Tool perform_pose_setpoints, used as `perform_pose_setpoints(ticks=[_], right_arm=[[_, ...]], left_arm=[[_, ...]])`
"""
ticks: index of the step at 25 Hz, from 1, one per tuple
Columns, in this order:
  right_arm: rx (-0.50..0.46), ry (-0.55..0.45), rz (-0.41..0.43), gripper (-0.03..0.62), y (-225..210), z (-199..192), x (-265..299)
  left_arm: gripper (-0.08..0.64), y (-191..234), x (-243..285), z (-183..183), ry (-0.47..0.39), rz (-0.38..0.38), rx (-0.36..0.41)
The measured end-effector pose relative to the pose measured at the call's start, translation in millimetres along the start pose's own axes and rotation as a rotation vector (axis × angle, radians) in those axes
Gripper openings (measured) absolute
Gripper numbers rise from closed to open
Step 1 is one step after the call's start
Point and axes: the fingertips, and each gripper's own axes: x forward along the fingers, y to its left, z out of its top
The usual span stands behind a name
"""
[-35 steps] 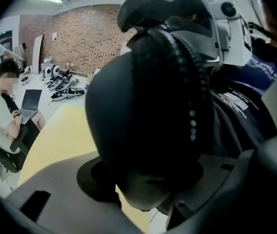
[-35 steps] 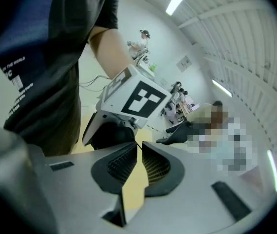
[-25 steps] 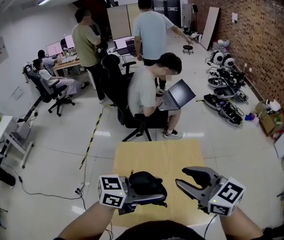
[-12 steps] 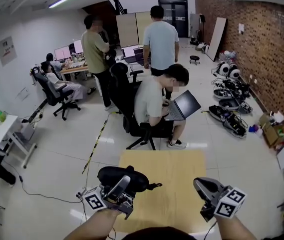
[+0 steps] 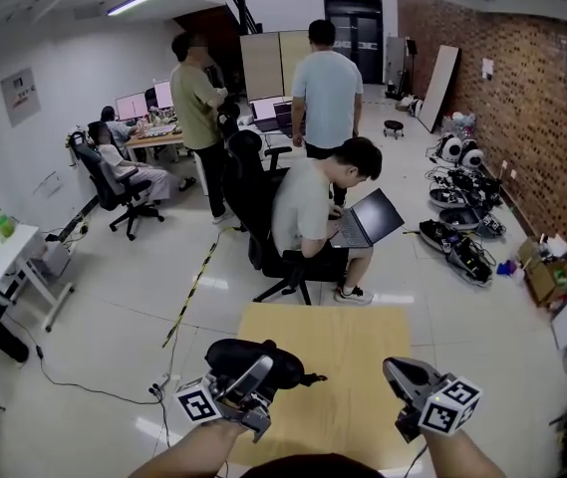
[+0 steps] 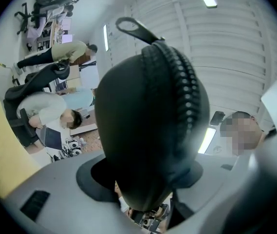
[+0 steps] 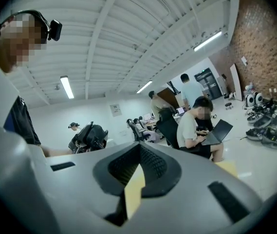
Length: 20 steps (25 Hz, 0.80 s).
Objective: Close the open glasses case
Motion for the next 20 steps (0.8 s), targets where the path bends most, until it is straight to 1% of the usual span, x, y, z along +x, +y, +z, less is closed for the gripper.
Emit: perform_pose_setpoints(ticks=[6,20], right_arm=[[-0.022,0.009,0.002,-0.015,-0.5,0.9,2.0],[-0.044,0.019,0.007,-0.015,3.7,1.5,5.7]], left_arm=[[0.261,-0.8,2.3,-6.3,0.012,0.001,0.002],[0.261,-6.5,4.2,-8.1,0.038,-0.017,0.009]])
